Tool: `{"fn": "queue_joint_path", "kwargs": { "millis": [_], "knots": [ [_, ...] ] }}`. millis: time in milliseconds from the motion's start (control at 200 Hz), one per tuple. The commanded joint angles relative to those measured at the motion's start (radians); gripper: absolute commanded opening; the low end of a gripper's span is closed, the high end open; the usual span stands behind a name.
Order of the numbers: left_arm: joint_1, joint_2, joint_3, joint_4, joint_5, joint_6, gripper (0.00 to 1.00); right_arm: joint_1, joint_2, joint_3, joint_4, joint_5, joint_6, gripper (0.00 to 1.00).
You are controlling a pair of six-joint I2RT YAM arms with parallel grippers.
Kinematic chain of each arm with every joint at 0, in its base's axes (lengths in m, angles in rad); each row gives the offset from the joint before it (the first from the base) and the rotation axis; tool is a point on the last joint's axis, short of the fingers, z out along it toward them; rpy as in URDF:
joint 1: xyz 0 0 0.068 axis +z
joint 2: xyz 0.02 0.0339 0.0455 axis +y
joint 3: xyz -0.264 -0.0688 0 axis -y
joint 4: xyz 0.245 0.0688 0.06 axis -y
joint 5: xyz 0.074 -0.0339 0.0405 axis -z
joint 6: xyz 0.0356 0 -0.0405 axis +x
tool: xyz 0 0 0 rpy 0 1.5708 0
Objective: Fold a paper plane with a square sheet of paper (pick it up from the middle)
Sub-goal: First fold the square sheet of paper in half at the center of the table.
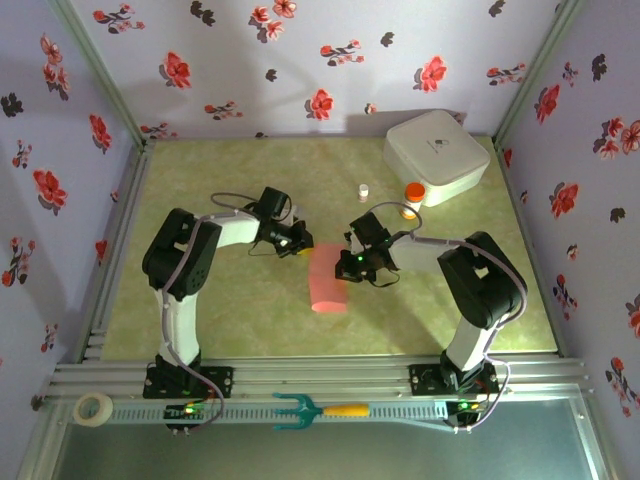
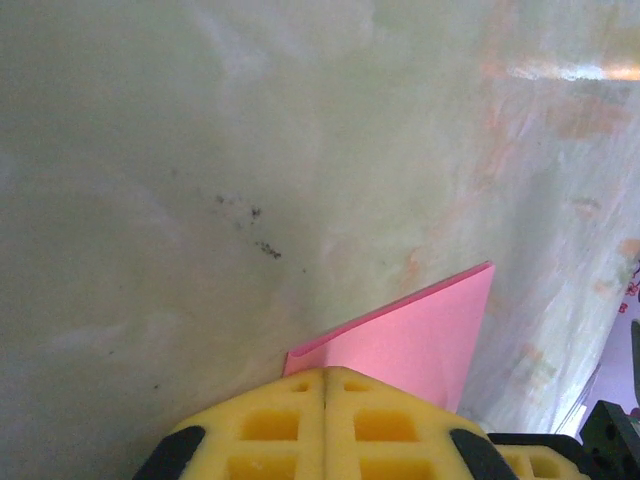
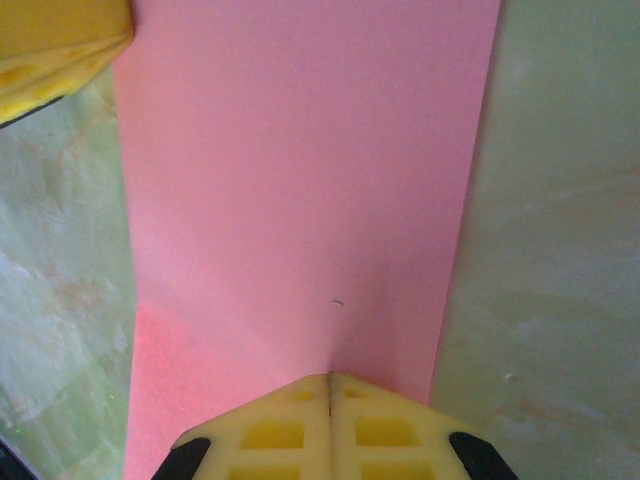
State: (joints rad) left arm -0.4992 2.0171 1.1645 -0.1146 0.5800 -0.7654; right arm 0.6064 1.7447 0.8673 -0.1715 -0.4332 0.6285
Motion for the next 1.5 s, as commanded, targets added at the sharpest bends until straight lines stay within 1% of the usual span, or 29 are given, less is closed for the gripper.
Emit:
{"fn": "queue_joint_path", "kwargs": {
  "millis": [0,355,480,610,725,925,1070,1240,1390,1495],
  "knots": [
    [0.021,0.035,0.022,-0.049,-0.124,-0.04,0.05,-0.007,0.026,-0.056,-0.117,0.097,-0.007,0.0],
    [0.021,0.036,0.064,-0.071,-0.167,-0.078,0.06,-0.007,0.026,-0.061,-0.112,0.09,-0.007,0.0],
    [0.019,0.034,0.082,-0.084,-0.164,-0.08,0.06,-0.007,0.022,-0.065,-0.107,0.089,-0.005,0.0],
    [0.018,-0.011,0.081,-0.076,-0.17,-0.093,0.07,-0.007,0.025,-0.065,-0.106,0.089,-0.005,0.0],
    [0.01,-0.074,0.083,-0.101,-0.16,-0.072,0.08,-0.007,0.022,-0.065,-0.107,0.091,-0.004,0.0],
    [-0.02,-0.224,-0.032,-0.073,-0.133,-0.064,0.09,-0.007,0.017,-0.061,-0.112,0.1,-0.005,0.0],
    [-0.058,-0.293,-0.137,0.002,-0.051,-0.079,0.08,-0.007,0.016,-0.06,-0.11,0.102,-0.004,0.0],
    [-0.107,-0.323,-0.227,0.078,0.021,-0.109,0.05,-0.007,0.014,-0.057,-0.118,0.105,-0.004,0.0],
    [-0.136,-0.324,-0.265,0.104,0.03,-0.116,0.0,-0.007,0.015,-0.054,-0.123,0.108,-0.006,0.0],
    [-0.145,-0.307,-0.282,0.142,0.045,-0.127,0.0,-0.007,0.016,-0.05,-0.132,0.109,-0.006,0.0]
  ]
}}
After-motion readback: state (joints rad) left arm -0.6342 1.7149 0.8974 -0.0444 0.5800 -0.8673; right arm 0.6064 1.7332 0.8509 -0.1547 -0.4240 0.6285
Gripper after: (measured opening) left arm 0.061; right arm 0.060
